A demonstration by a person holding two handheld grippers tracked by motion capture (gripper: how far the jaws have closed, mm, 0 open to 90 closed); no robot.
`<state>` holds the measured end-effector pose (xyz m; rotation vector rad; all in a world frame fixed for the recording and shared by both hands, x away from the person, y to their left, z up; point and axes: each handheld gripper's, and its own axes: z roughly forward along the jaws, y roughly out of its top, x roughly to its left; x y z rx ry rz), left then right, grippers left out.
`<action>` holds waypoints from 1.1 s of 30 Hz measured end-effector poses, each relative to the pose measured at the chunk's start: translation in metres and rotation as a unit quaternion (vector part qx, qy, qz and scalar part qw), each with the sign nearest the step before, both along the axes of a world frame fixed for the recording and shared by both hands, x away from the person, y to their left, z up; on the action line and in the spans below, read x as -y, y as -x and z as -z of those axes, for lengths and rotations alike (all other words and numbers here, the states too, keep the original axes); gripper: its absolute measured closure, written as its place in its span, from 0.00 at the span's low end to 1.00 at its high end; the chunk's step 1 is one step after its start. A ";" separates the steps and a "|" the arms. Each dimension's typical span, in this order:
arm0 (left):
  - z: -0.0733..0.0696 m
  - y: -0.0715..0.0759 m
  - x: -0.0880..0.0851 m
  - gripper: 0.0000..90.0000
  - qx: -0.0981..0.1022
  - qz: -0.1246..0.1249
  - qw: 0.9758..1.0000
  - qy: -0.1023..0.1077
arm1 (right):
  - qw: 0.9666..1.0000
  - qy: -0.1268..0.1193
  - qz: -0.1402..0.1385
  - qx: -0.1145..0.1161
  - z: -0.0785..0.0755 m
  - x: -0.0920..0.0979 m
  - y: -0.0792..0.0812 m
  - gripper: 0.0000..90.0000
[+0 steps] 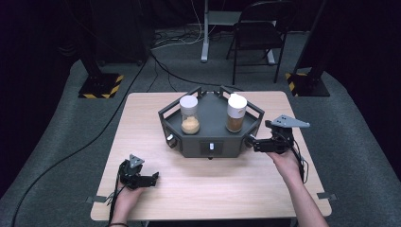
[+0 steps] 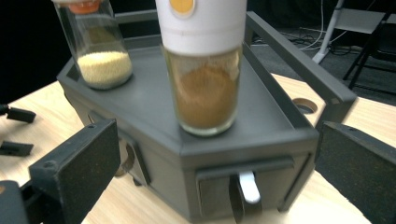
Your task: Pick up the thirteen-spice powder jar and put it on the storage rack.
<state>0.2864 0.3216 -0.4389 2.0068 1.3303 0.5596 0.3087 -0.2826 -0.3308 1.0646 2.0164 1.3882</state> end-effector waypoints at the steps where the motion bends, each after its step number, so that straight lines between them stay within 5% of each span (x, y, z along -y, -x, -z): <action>1: 0.000 0.000 0.000 0.00 0.000 0.000 1.000 0.000 | 1.000 0.000 0.001 0.001 0.003 0.002 0.003 0.00; 12: 0.000 0.000 0.000 0.00 0.000 0.000 1.000 0.000 | 0.999 -0.009 0.031 -0.006 0.049 0.024 0.032 0.00; 33: 0.000 0.000 0.001 0.00 0.000 -0.002 1.000 0.000 | 0.996 0.026 0.071 -0.050 0.105 0.039 0.049 0.00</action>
